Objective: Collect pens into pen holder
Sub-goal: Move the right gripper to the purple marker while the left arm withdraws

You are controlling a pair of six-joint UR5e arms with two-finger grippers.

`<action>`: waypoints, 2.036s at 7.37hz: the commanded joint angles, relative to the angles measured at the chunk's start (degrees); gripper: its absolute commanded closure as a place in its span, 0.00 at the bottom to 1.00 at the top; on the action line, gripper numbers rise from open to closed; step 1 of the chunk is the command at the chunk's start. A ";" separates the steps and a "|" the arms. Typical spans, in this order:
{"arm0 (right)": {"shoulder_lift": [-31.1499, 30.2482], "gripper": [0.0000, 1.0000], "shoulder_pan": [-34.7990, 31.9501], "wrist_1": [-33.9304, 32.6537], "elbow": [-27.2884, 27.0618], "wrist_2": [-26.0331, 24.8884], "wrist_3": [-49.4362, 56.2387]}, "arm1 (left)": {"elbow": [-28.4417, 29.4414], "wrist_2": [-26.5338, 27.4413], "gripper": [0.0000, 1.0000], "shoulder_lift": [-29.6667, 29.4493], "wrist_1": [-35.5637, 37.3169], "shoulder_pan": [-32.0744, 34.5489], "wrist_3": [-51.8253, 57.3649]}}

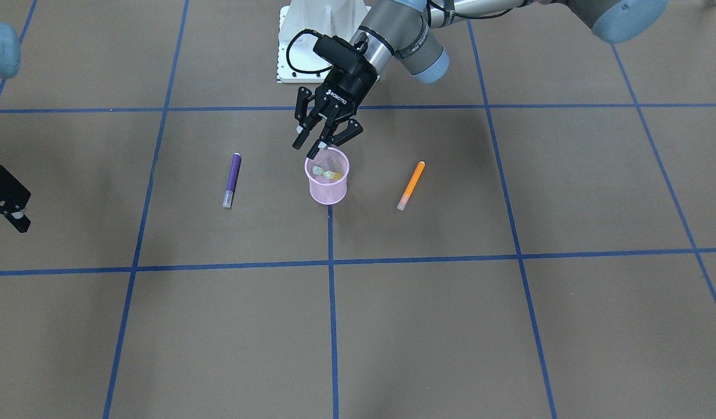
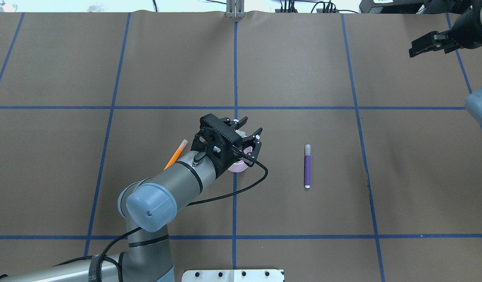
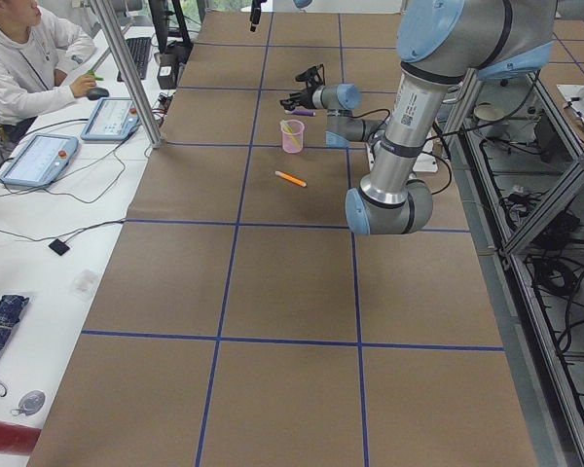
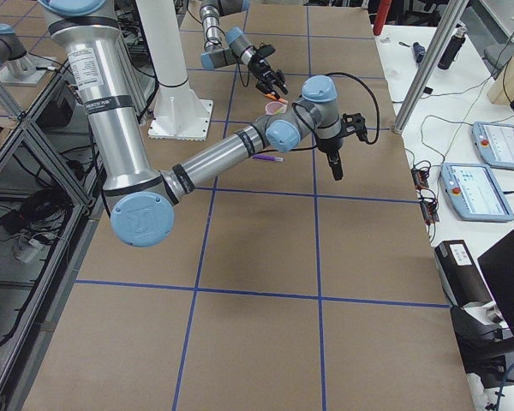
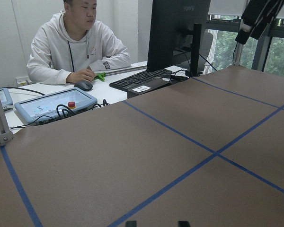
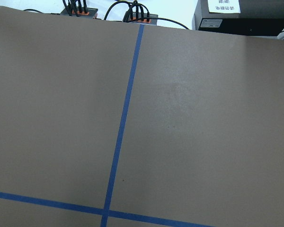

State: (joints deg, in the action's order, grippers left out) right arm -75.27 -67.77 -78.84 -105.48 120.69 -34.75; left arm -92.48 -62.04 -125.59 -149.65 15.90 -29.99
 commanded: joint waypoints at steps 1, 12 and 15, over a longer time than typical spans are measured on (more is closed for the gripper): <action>0.56 0.00 0.27 0.00 -0.25 0.16 -3.98 | -2.68 -0.01 0.01 -0.18 0.49 0.18 -0.85; 2.23 0.00 29.14 0.00 -4.48 -22.73 -33.87 | -26.78 -39.38 0.00 2.81 68.00 24.79 -9.91; 3.20 0.16 40.07 0.00 -1.66 -32.88 -36.97 | -26.79 -39.21 0.00 2.28 67.82 24.79 -10.09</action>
State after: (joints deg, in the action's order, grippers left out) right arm -72.35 -31.57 -78.86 -108.04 90.77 -71.06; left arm -119.22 -101.25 -123.15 -81.76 40.66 -40.01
